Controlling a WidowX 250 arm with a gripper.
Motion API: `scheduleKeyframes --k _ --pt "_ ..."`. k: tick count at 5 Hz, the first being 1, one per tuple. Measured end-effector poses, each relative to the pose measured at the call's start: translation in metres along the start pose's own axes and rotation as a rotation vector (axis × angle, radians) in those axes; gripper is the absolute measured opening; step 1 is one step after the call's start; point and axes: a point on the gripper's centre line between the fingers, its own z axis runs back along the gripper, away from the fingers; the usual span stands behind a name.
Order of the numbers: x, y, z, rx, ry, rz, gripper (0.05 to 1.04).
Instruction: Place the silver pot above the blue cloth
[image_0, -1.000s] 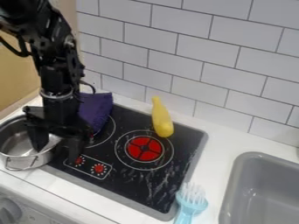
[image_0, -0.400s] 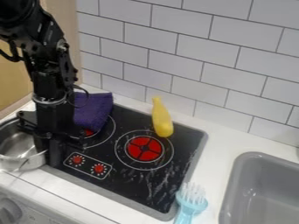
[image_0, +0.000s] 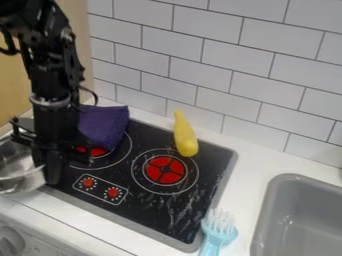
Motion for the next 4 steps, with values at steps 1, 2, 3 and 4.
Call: scheduleKeyframes --k 1,2,3,4 --pt "0.003 0.004 0.013 0.037 0.031 0.064 0.064" --pt "0.017 0.003 0.032 0.087 0.016 0.064 0.064" --pt "0.029 0.001 0.037 0.076 -0.005 0.022 0.064" --pt "0.052 0.003 0.045 0.073 -0.044 -0.039 0.064"
